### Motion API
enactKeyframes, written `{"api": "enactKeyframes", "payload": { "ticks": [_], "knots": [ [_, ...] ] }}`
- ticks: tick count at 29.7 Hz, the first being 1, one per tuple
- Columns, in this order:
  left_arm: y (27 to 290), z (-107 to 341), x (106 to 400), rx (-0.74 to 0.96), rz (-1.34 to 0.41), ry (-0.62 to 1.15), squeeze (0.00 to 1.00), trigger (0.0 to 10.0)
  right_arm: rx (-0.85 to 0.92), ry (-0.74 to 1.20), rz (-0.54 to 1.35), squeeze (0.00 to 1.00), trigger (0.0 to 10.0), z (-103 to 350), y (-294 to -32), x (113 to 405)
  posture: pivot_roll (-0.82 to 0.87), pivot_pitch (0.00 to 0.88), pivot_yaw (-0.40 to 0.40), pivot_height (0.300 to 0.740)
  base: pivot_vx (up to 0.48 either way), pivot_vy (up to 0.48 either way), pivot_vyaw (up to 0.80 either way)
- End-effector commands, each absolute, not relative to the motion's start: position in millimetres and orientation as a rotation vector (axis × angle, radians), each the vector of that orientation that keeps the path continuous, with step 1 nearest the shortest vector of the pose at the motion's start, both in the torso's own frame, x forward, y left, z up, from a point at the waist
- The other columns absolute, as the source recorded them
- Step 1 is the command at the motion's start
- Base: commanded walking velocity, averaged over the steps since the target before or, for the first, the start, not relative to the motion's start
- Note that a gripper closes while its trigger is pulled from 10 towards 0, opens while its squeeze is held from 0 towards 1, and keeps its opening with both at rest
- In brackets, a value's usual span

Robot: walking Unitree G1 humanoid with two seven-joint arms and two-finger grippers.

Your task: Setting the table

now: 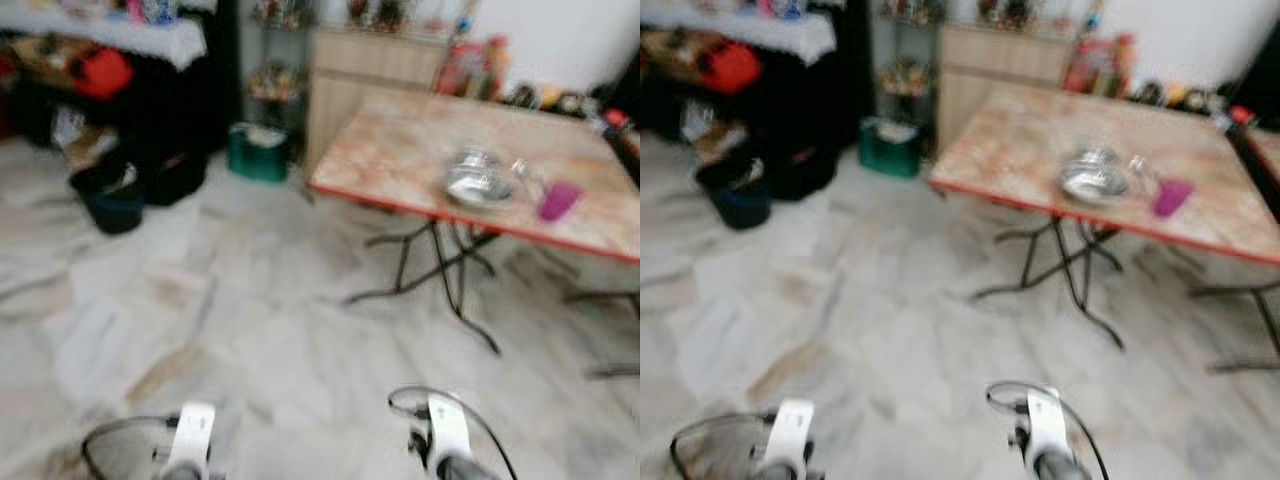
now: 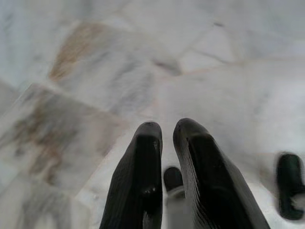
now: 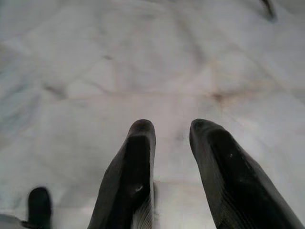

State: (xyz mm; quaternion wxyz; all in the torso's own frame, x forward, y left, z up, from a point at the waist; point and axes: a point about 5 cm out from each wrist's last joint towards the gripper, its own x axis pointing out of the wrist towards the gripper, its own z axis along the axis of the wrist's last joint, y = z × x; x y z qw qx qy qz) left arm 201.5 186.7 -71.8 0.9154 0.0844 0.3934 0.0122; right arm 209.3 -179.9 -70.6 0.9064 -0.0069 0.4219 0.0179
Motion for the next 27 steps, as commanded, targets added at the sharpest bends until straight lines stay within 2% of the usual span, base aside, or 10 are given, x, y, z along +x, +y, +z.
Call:
{"api": "enactKeyframes", "payload": {
  "ticks": [1, 4, 16, 27],
  "knots": [
    [184.4, -74.0, 198.4, 0.164, 0.018, 0.823, 0.00, 10.0, -0.011, 0.879, 0.029, 0.00, 10.0, -71.9, -181.7, 206.9, 0.01, 0.000, -0.056, 0.732, 0.000, 0.000, -0.76],
    [184.9, -73.7, 198.8, 0.155, 0.021, 0.822, 0.00, 10.0, -0.008, 0.874, 0.020, 0.00, 10.0, -71.7, -181.7, 207.0, 0.01, 0.000, -0.054, 0.732, 0.000, 0.000, -0.66],
    [186.5, -62.9, 216.7, 0.082, 0.064, 0.754, 0.00, 10.0, -0.003, 0.858, 0.019, 0.00, 10.0, -69.6, -179.5, 211.0, 0.01, 0.000, -0.048, 0.732, 0.000, 0.000, 0.00],
    [188.2, -62.7, 217.2, 0.074, 0.072, 0.758, 0.00, 10.0, 0.005, 0.863, -0.002, 0.00, 10.0, -70.3, -180.2, 209.9, 0.00, 0.000, -0.040, 0.732, 0.272, 0.000, 0.00]
  ]
}}
